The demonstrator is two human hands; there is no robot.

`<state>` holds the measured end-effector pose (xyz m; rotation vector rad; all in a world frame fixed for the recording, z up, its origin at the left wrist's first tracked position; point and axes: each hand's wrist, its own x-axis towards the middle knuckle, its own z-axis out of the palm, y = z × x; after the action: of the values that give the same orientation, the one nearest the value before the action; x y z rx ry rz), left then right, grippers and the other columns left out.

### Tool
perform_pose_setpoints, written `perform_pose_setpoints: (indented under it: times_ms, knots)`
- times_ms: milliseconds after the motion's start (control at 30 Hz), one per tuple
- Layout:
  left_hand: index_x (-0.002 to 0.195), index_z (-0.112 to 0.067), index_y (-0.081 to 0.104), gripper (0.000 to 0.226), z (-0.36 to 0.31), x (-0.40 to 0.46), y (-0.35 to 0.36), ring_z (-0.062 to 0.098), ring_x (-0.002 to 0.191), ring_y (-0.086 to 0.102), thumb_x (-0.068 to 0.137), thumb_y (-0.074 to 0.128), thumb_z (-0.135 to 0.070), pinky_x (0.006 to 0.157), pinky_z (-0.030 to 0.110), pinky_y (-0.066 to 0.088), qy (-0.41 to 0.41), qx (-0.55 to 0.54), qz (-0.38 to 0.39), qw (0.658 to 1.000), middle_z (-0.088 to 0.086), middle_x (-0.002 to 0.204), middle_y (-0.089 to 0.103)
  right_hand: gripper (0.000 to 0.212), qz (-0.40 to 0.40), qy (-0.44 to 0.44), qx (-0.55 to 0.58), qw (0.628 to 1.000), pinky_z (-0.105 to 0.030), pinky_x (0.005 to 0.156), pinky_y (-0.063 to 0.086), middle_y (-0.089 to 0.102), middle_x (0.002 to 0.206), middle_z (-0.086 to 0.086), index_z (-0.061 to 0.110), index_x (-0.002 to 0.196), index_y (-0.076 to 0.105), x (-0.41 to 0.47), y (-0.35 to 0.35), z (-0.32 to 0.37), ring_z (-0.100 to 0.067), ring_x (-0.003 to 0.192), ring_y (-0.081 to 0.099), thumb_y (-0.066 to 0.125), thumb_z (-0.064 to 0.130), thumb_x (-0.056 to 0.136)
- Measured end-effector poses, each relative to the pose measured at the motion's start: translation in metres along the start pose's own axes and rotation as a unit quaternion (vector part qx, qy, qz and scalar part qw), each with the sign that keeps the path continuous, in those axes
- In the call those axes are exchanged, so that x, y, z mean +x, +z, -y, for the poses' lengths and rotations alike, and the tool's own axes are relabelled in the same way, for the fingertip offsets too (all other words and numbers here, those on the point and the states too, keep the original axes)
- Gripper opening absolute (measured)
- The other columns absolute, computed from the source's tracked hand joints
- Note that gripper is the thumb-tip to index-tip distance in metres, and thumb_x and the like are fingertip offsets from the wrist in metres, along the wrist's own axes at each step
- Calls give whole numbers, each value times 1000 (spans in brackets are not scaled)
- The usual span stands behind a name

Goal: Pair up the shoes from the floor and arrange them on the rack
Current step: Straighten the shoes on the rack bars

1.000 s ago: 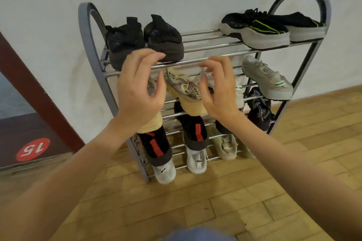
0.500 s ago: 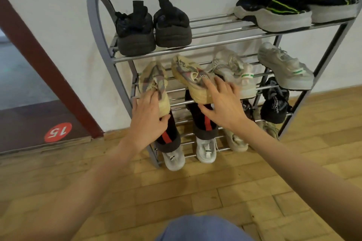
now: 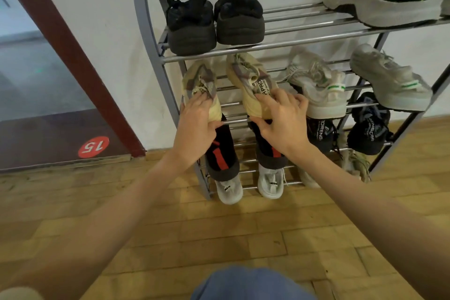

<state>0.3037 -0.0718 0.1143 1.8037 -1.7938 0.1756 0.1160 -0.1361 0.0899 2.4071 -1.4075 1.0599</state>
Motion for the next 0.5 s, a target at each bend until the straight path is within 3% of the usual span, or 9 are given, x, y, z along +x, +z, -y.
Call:
perform_pose_setpoints:
  times_ms: [200, 333, 500]
  knots:
    - [143, -6, 41, 67, 2, -4, -6, 25, 144, 25, 84, 71, -17, 116, 26, 9, -7, -30, 47, 998, 12, 152, 37, 51, 6, -10, -17, 1000, -50, 93, 32, 60, 115, -14, 22, 122, 63, 9, 9, 27, -40, 102, 57, 75, 40, 77]
    - [142, -4, 40, 67, 0, -4, -8, 25, 144, 26, 83, 71, -14, 102, 9, -2, -7, -39, 48, 998, 13, 150, 39, 52, 24, -5, -51, 998, -51, 91, 35, 62, 108, -15, 22, 116, 66, 8, 19, 43, -42, 96, 58, 80, 42, 70]
    - [126, -1, 52, 59, 3, 4, -17, 29, 128, 43, 73, 78, -7, 94, 16, 22, -6, -26, 107, 994, 12, 131, 52, 59, 33, -43, -46, 997, -50, 92, 34, 59, 117, -13, 24, 129, 58, 7, 16, 36, -42, 99, 57, 68, 49, 77]
